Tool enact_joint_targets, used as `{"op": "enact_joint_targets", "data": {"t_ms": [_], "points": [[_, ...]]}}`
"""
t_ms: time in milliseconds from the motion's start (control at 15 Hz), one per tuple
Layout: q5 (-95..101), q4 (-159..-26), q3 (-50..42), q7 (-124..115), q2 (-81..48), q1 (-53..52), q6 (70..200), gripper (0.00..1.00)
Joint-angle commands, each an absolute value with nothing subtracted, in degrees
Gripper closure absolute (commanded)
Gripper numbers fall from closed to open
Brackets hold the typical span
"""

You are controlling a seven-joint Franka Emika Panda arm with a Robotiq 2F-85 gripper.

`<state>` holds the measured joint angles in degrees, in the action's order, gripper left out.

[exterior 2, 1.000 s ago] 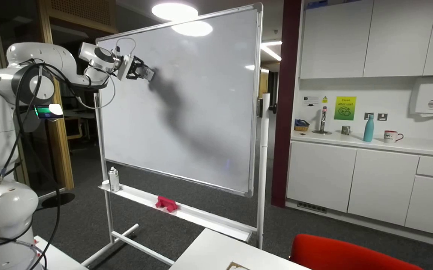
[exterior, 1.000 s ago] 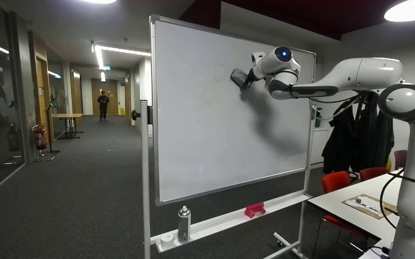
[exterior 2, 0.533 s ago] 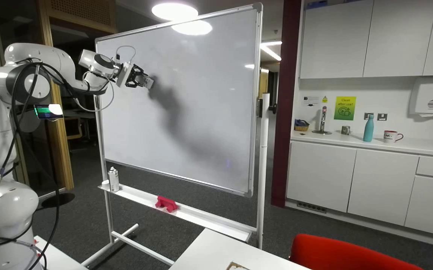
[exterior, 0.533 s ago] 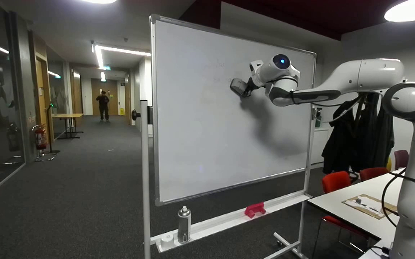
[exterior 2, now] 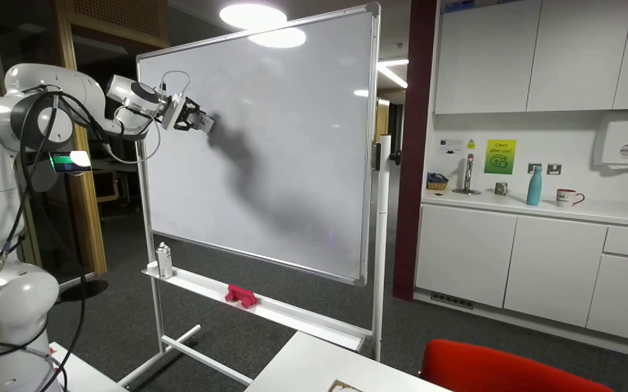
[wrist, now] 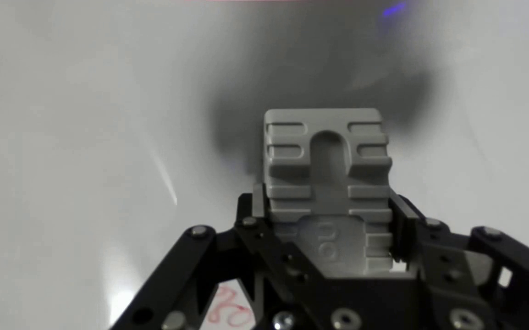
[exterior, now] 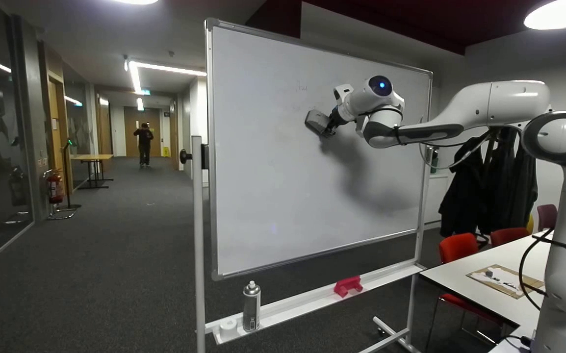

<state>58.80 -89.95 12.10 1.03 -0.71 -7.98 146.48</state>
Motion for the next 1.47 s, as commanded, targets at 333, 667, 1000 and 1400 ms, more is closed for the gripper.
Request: {"op": "enact_joint_targets", "data": {"t_ms": [333, 667, 1000, 1400], "points": [[57.6, -92.1, 12.5, 1.0, -0.8, -10.2, 149.7, 0.40], [57.6, -92.1, 12.5, 1.0, -0.8, -10.2, 149.7, 0.40], [62.0, -89.6, 12.5, -1.2, -2.3, -10.4, 150.8, 0.65], [68.9, -83.7, 12.5, -2.8, -4.8, -10.9, 149.6, 0.65]]}}
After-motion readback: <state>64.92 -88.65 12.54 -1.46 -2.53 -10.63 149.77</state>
